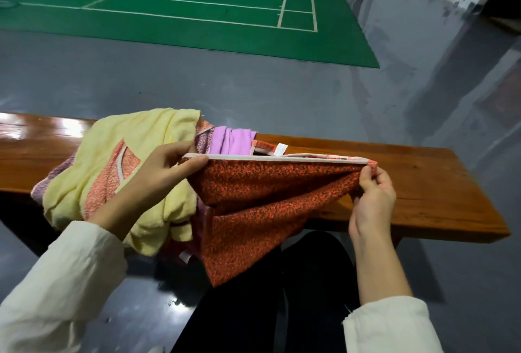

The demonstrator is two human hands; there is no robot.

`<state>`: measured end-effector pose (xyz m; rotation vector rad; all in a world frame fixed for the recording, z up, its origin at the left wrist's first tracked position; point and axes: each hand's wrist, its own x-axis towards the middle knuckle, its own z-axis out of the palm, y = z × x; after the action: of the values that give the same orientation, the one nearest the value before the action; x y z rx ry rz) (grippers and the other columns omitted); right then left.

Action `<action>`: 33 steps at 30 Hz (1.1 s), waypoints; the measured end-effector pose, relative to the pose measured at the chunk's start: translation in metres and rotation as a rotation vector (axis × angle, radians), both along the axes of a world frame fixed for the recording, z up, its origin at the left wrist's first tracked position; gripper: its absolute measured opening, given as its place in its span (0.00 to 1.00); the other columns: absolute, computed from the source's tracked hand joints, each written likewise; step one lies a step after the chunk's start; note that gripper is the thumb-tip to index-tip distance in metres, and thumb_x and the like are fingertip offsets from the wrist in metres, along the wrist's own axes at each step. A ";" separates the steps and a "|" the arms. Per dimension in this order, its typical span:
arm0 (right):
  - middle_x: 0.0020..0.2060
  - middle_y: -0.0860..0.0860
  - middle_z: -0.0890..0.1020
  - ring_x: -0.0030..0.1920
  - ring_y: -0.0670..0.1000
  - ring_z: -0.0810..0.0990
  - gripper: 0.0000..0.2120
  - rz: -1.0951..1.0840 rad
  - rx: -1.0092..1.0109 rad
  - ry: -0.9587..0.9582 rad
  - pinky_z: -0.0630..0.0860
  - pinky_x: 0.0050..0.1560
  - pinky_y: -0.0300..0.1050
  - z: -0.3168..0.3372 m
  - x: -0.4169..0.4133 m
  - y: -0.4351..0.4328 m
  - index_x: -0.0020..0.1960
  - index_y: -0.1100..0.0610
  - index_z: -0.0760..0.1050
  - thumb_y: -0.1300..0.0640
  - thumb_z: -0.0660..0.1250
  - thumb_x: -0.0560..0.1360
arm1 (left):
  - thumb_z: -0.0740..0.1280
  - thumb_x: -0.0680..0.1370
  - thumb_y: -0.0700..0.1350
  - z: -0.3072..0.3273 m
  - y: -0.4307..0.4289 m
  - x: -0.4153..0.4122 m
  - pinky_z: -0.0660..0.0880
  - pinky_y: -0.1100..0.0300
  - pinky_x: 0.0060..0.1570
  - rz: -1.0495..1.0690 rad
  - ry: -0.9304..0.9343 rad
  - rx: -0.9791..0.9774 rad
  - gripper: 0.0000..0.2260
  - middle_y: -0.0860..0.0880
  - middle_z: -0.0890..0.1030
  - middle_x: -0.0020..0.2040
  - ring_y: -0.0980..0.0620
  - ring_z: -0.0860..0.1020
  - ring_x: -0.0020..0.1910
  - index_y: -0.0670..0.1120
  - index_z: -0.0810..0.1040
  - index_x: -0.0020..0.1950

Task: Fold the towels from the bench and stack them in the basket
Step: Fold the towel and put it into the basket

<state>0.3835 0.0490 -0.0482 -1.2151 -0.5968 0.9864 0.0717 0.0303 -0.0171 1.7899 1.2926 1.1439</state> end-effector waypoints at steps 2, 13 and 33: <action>0.43 0.47 0.79 0.47 0.45 0.77 0.09 -0.021 0.007 0.006 0.72 0.53 0.43 0.001 0.004 0.002 0.46 0.51 0.76 0.58 0.59 0.81 | 0.64 0.74 0.56 0.001 -0.001 0.005 0.63 0.62 0.32 -0.011 -0.053 -0.030 0.18 0.51 0.66 0.30 0.55 0.66 0.32 0.45 0.67 0.32; 0.46 0.48 0.79 0.47 0.43 0.77 0.07 -0.068 0.050 -0.099 0.74 0.51 0.35 -0.003 0.006 0.004 0.51 0.52 0.75 0.62 0.60 0.81 | 0.56 0.76 0.58 0.012 0.022 -0.035 0.66 0.54 0.40 0.192 0.965 0.437 0.19 0.53 0.81 0.40 0.46 0.79 0.37 0.49 0.82 0.42; 0.40 0.47 0.78 0.40 0.42 0.74 0.04 -0.132 0.290 -0.196 0.71 0.42 0.34 0.126 0.015 0.048 0.47 0.52 0.76 0.59 0.64 0.79 | 0.70 0.74 0.36 0.136 0.040 -0.011 0.76 0.51 0.35 0.383 0.838 0.603 0.01 0.41 0.81 0.41 0.40 0.80 0.37 0.40 0.81 0.45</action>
<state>0.3983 0.0973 0.0781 -1.0826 -0.7751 0.6484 0.0611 0.0698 0.1189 2.7300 1.9719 1.0793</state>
